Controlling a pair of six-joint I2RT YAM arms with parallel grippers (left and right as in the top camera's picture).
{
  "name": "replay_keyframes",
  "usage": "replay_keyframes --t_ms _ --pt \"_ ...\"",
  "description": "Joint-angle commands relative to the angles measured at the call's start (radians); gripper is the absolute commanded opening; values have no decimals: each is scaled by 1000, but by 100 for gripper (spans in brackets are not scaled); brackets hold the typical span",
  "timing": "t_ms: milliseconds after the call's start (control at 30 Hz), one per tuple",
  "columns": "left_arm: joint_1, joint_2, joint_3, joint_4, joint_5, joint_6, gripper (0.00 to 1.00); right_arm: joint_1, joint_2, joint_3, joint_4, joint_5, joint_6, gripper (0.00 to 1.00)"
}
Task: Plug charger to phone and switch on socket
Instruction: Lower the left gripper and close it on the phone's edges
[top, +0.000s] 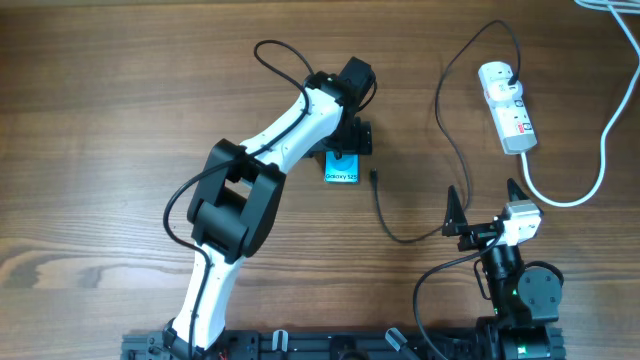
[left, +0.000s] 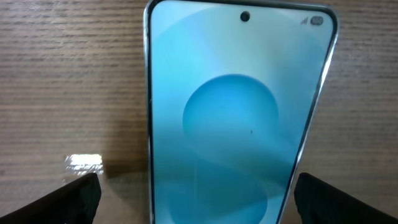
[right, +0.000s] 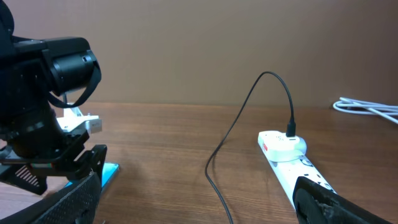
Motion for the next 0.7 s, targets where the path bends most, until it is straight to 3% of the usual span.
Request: replay_keyframes --t_ms 0,667 --pt "-2 6 -4 25 -17 -17 100 6 -5 -1 2 16 7 100" --pt "-48 35 -4 28 -106 -10 100 6 -5 -1 2 16 7 100"
